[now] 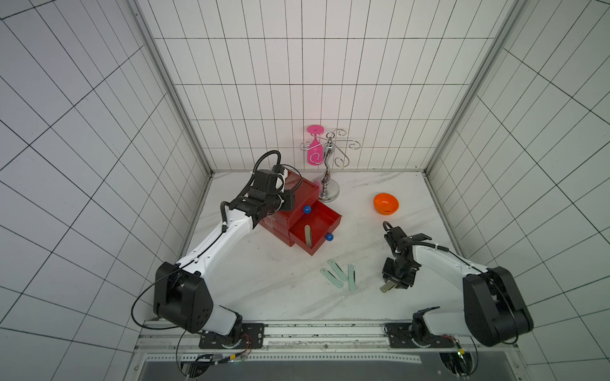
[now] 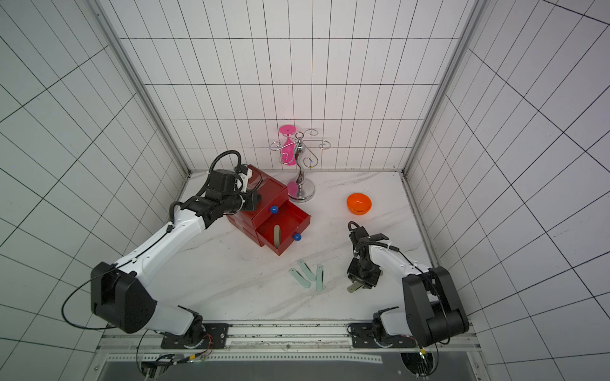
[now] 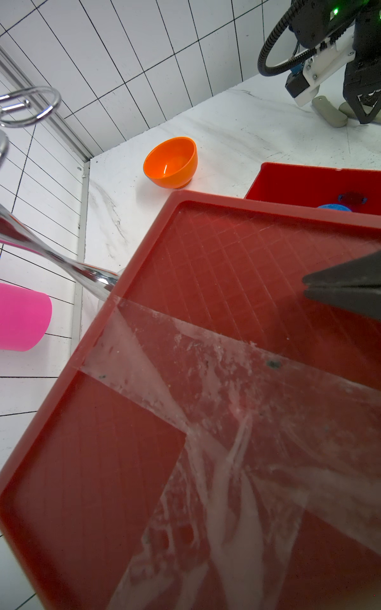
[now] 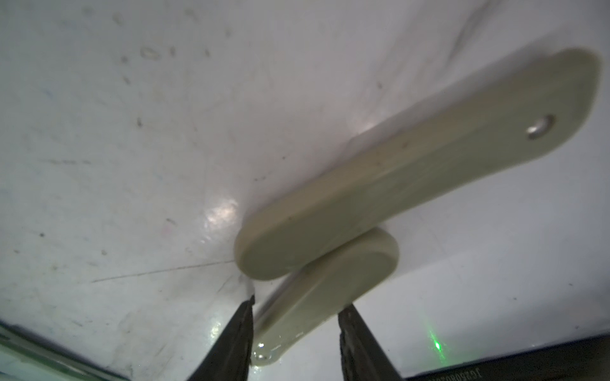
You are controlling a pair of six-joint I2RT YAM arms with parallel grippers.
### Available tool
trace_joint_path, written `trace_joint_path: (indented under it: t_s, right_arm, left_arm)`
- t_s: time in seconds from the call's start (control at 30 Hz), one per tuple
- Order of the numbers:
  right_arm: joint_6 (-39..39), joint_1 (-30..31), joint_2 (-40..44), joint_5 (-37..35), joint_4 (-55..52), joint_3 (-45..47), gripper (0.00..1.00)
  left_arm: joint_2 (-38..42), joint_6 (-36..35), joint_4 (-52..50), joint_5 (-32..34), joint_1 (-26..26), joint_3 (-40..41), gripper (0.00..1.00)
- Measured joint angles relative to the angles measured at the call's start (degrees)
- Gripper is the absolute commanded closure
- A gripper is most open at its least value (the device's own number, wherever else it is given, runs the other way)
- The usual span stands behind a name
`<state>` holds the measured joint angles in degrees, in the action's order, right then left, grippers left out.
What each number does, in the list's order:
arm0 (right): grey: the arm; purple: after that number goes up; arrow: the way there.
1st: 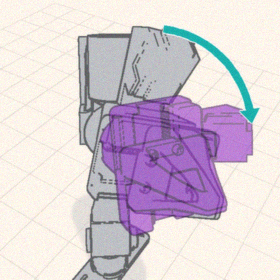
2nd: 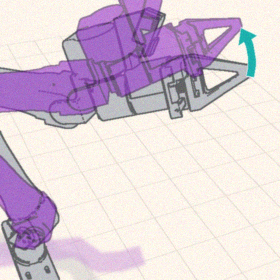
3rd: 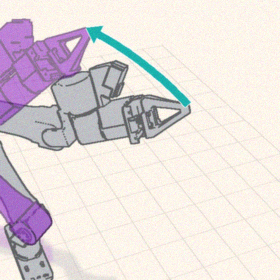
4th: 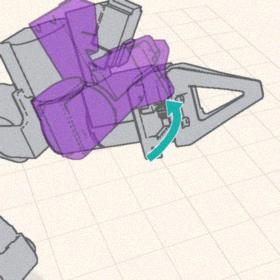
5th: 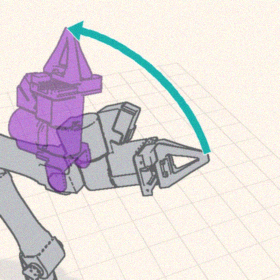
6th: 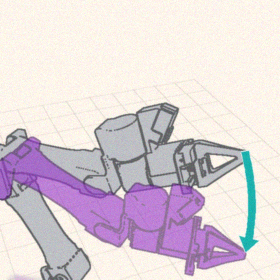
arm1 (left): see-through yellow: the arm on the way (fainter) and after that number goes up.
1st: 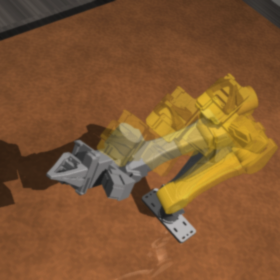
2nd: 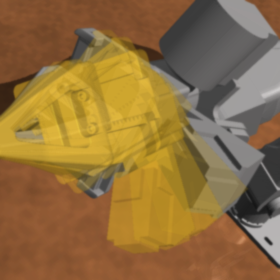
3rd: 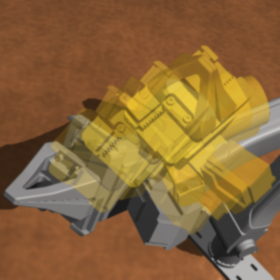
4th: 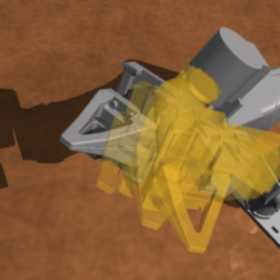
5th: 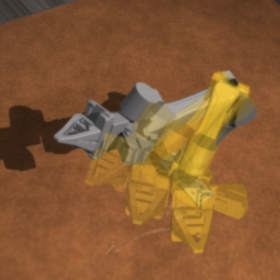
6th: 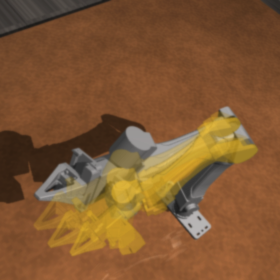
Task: Place the fruit knives into the drawer by color
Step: Pick up the fruit knife from the center of the board.
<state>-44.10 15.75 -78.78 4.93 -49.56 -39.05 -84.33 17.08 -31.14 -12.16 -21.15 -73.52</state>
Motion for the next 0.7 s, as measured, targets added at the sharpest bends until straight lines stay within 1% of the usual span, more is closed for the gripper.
trace_joint_path:
  t_s: [0.2,0.43,0.57,0.7]
  right_arm:
    - [0.2,0.0,-1.2,0.8,0.5,-0.1,0.69]
    - [0.9,0.0,-3.1,1.7,-0.3,-1.3,0.76]
    - [1.2,0.7,-4.2,1.7,-0.8,-2.2,0.78]
    - [1.3,3.3,-6.1,2.0,-1.1,-3.8,0.79]
  left_arm:
    - [0.0,0.0,0.0,-0.2,0.1,0.0,1.0]
    - [0.0,0.0,0.0,-0.5,0.2,0.0,1.0]
    - [0.0,0.0,0.0,-0.5,0.2,0.0,1.0]
    - [0.0,0.0,0.0,-0.6,0.3,0.0,1.0]
